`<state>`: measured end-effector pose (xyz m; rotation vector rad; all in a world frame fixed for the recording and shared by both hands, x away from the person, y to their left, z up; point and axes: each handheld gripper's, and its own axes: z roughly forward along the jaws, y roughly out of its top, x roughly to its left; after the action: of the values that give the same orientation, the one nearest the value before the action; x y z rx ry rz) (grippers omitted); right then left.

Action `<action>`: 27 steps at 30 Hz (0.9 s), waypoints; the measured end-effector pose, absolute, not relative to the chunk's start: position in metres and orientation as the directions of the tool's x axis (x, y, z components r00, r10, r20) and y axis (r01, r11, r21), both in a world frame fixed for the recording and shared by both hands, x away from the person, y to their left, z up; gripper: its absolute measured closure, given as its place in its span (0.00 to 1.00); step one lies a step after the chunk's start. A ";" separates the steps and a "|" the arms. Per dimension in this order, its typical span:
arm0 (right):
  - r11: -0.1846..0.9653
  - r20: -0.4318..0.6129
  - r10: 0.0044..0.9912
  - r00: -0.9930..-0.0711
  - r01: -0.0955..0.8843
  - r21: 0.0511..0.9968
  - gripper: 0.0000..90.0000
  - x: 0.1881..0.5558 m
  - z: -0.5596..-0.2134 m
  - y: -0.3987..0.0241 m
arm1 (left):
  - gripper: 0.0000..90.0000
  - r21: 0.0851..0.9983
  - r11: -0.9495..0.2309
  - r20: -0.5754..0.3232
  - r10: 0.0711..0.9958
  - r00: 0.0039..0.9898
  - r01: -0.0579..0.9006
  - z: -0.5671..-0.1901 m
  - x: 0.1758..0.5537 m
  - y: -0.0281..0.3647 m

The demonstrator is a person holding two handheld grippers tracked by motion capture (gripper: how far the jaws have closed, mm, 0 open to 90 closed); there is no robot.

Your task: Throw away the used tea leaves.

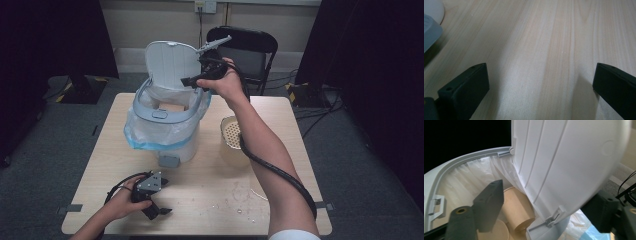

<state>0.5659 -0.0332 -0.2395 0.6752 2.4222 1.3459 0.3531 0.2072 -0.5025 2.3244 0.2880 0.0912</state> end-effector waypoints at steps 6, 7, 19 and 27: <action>0.429 -0.030 0.505 -0.863 0.221 0.876 0.32 0.559 -0.226 -0.038 | 0.00 0.716 -0.676 -0.015 0.234 0.972 0.174 -0.502 0.353 0.207; 0.430 -0.033 0.499 -0.866 0.214 0.877 0.32 0.558 -0.223 -0.038 | 0.00 0.716 -0.676 -0.015 0.234 0.972 0.174 -0.502 0.353 0.207; 0.501 -0.063 0.402 -0.914 0.161 0.850 0.29 0.537 -0.222 -0.037 | 0.00 0.717 -0.675 -0.015 0.234 0.972 0.174 -0.502 0.353 0.207; 0.528 -0.070 0.341 -0.937 0.130 0.839 0.24 0.522 -0.227 -0.034 | 0.00 0.718 -0.673 -0.020 0.236 0.972 0.178 -0.502 0.353 0.207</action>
<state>0.5216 -0.0343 -0.2270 0.3983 2.5422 1.3686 0.3529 0.2070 -0.5024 2.3243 0.2877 0.0947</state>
